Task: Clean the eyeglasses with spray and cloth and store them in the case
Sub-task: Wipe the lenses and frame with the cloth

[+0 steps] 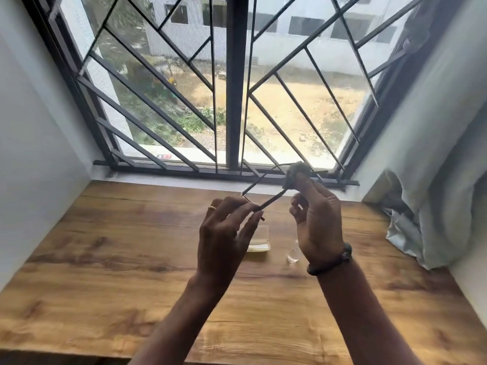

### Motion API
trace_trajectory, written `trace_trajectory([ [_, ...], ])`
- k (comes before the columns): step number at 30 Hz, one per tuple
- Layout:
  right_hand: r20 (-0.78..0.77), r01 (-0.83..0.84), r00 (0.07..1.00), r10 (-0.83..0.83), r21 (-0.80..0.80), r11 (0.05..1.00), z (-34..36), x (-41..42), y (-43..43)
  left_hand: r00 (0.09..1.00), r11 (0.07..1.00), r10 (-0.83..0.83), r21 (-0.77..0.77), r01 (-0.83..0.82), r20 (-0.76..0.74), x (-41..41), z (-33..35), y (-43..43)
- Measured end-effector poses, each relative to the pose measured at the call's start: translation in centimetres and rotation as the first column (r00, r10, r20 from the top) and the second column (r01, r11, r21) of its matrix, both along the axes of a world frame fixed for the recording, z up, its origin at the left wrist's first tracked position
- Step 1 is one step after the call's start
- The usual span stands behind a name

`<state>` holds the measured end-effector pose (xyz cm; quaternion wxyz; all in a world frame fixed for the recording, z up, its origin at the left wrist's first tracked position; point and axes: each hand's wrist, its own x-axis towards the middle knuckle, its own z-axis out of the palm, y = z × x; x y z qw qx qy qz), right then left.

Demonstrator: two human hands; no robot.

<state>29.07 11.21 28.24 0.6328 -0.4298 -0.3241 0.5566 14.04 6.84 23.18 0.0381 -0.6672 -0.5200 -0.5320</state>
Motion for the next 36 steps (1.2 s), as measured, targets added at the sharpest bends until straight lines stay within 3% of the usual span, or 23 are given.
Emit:
trace_trajectory([
  [11, -0.376, -0.093, 0.926, 0.036, -0.133, 0.987, 1.5, 2.2, 1.2, 1.0, 1.0, -0.026, 0.008, 0.026, 0.0, 0.6, 0.3, 0.0],
  [16, -0.4, -0.051, 0.916, -0.029, -0.188, 0.981, 0.5, 2.9, 1.2, 1.0, 1.0, -0.01, 0.011, 0.01, 0.006, 0.3, 0.2, -0.1],
  [19, -0.326, -0.035, 0.945, -0.035, -0.205, 0.978, -0.4, 3.2, 0.8, 1.0, 1.0, 0.014, 0.01, -0.015, 0.027, 0.0, 0.3, -0.1],
  [22, -0.034, -0.049, 0.998, 0.044, -0.189, 0.981, -1.7, 2.8, -0.2, 0.999, 1.0, 0.022, 0.005, -0.022, 0.039, -0.2, 0.3, -0.1],
  [27, 0.282, -0.208, 0.937, 0.206, -0.022, 0.978, -3.3, 1.0, -2.3, 0.999, 0.999, 0.04, 0.003, -0.04, 0.03, -0.1, 0.3, 0.1],
  [30, 0.32, -0.279, 0.912, 0.258, 0.023, 0.96, -3.3, -0.3, -3.1, 0.999, 0.999, 0.037, 0.006, -0.037, 0.014, 0.0, 0.2, 0.1],
  [36, 0.192, -0.241, 0.955, 0.225, 0.065, 0.968, -3.4, -1.7, -3.5, 0.992, 0.998, 0.06, 0.008, -0.059, -0.11, 0.0, 0.4, -0.8],
])
